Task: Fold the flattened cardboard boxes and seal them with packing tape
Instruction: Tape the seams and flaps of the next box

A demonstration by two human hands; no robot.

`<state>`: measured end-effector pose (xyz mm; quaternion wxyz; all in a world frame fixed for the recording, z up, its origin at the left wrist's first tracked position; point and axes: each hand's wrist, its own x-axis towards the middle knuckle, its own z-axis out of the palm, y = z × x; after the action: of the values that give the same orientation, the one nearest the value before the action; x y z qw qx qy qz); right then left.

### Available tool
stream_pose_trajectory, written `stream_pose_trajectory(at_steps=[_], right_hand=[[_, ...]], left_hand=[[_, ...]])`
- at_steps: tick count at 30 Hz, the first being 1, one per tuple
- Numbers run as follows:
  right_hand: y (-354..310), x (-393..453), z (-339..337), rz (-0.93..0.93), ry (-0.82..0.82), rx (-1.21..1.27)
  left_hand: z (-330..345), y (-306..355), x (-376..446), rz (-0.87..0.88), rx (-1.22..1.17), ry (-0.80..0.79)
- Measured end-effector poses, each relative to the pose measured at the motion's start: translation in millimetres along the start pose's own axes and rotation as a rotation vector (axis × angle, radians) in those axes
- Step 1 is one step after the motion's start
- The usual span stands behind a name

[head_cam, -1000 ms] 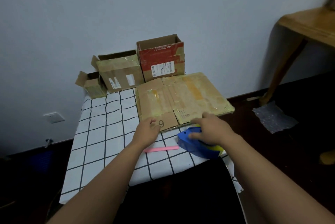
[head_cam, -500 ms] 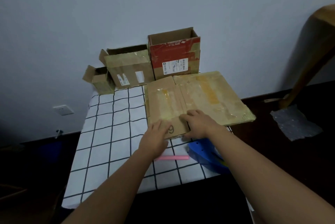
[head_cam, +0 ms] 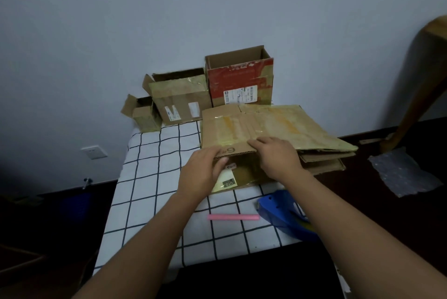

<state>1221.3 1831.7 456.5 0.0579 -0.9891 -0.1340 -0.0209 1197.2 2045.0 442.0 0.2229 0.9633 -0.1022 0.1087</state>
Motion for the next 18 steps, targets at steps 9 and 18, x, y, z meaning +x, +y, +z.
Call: stream_pose_trajectory(at_steps=[9,18], right_hand=[[-43,-14,-97,-0.101,0.121,0.005],[-124,-13,-148,-0.322,0.144,0.156]], left_hand=[[-88,-13,2,-0.115,-0.47,0.273],[-168,-52,-38,0.019,-0.438,0.563]])
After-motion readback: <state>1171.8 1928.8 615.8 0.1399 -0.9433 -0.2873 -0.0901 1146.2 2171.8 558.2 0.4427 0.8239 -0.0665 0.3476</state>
